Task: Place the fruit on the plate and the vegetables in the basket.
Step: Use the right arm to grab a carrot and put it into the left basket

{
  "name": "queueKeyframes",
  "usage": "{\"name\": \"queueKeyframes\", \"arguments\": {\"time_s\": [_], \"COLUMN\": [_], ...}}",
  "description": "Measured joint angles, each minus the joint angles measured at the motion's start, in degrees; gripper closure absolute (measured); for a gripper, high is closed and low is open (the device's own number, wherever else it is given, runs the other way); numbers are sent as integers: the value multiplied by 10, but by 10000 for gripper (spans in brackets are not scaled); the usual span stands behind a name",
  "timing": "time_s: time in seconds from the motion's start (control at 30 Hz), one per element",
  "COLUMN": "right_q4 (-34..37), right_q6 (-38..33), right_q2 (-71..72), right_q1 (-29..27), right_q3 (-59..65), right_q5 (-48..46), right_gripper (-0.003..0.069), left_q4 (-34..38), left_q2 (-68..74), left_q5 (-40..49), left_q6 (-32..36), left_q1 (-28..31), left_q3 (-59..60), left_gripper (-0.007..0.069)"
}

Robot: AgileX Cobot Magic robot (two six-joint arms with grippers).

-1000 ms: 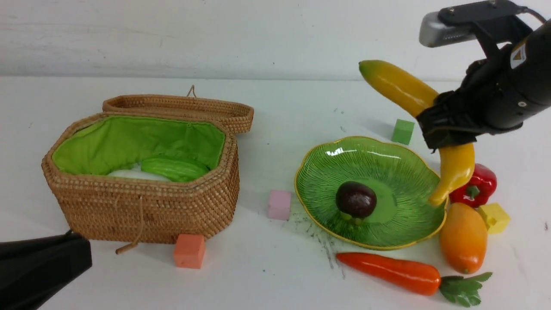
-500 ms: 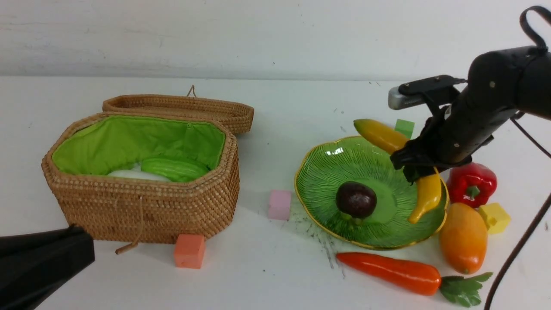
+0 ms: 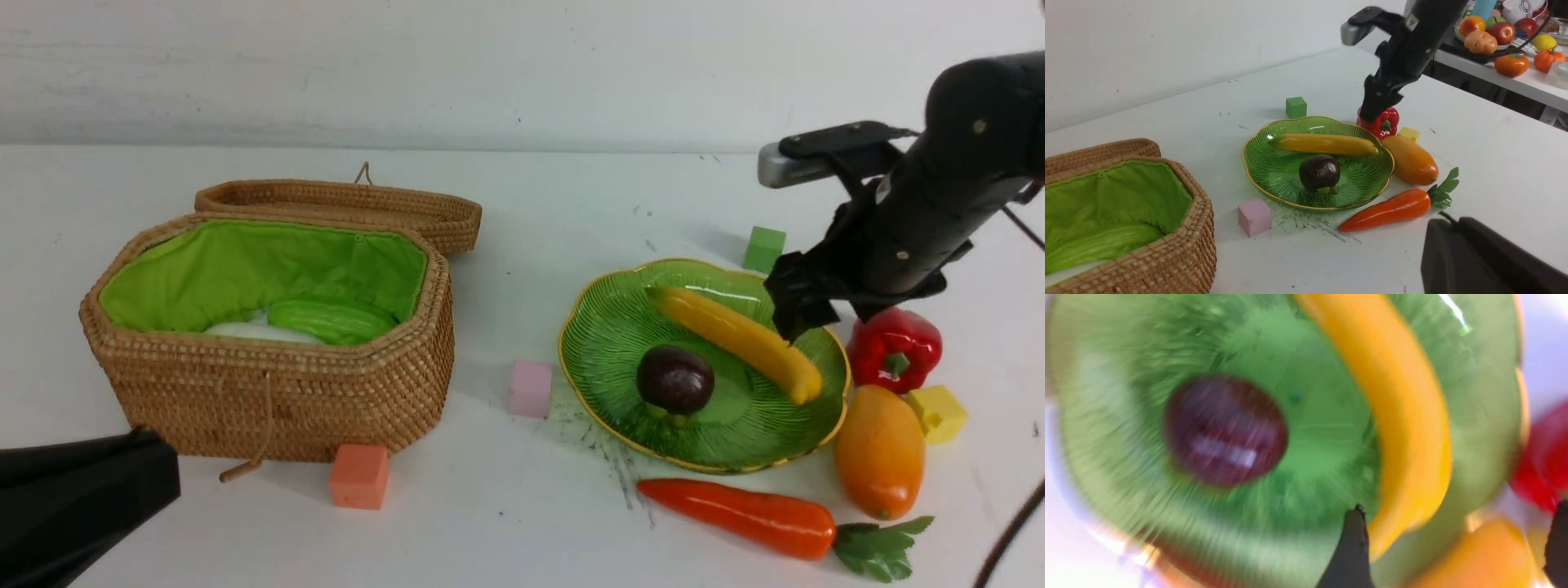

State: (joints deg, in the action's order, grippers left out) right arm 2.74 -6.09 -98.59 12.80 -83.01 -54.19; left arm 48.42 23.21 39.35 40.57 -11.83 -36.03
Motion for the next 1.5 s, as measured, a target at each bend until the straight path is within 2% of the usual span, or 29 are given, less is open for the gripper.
{"name": "queueKeyframes", "arguments": {"time_s": [0.13,0.27,0.33,0.4,0.57,0.6,0.63,0.67,0.73,0.87,0.97,1.13,1.5], "right_q4": [49,123,138,144,159,162,162,164,166,160,144,89,73], "right_q6": [-23,-131,-194,-247,-311,-320,-321,-327,-329,-335,-342,-342,-340], "right_q2": [88,180,206,217,193,177,172,151,126,84,64,50,10], "right_q1": [0,0,0,0,0,0,0,0,1,19,44,73,79], "right_q3": [35,153,211,258,309,312,312,313,314,314,314,314,314], "right_q5": [-90,-106,-82,-34,57,74,79,101,117,147,173,210,211], "right_gripper": [251,447,489,498,416,353,335,265,182,72,60,88,105], "left_q4": [0,0,0,0,0,0,0,0,0,11,19,25,25], "left_q2": [0,0,0,0,0,0,0,0,0,0,0,0,0], "left_q5": [1,8,11,11,21,32,37,52,71,84,84,87,88], "left_q6": [0,0,0,0,1,7,11,23,42,72,82,86,88], "left_q1": [0,0,0,0,0,0,0,0,0,0,0,0,0], "left_q3": [0,0,0,0,0,0,0,0,0,0,0,0,0], "left_gripper": [617,615,613,611,607,607,607,607,606,604,605,603,596]}}
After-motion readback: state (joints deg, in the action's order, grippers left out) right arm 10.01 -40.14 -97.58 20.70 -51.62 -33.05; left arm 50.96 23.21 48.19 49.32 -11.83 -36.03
